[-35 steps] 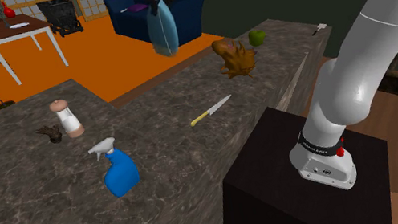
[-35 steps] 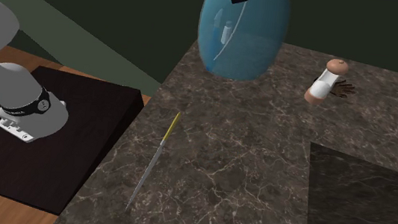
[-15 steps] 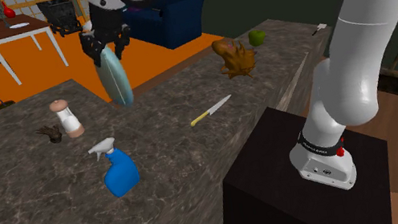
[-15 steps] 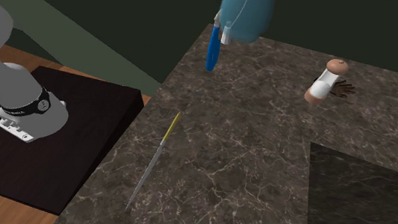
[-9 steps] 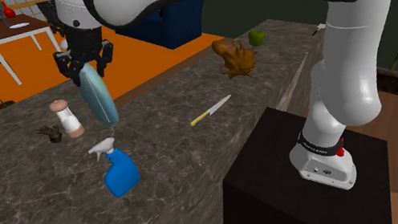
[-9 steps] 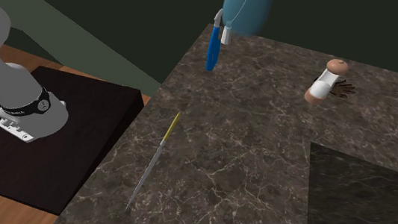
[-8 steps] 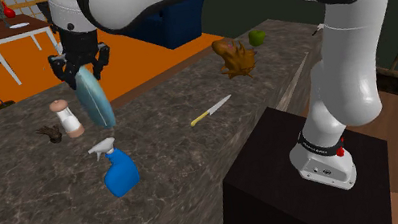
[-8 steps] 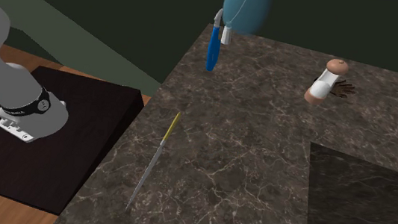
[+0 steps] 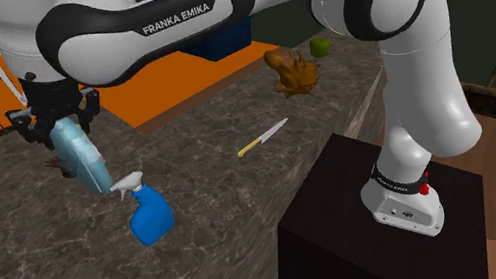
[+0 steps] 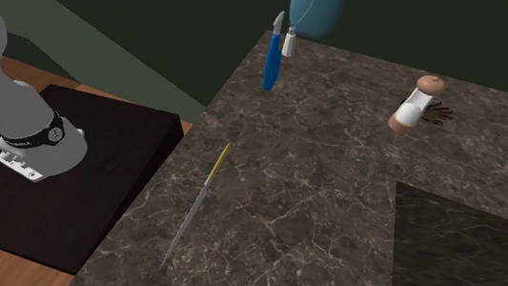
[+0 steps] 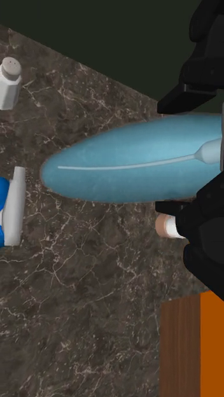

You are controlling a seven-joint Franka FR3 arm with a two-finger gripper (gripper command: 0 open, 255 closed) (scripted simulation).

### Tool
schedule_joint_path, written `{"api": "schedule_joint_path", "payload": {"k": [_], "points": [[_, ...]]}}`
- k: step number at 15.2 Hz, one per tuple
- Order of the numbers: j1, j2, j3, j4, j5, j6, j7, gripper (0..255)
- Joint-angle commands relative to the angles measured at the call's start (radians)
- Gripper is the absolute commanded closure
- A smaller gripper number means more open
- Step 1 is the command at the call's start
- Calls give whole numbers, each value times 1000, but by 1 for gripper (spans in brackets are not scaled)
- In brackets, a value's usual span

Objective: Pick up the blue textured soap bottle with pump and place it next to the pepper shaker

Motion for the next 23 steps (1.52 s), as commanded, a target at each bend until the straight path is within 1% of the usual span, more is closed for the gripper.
{"api": "schedule_joint_path", "payload": {"k": [1,5,13,23], "points": [[38,70,0,100,-20,-36,28,255],[116,242,-8,351,-49,-123,56,255],[102,215,-11,199,-59,-2,89,255],[94,221,-20,76,-77,122,127,255]]}}
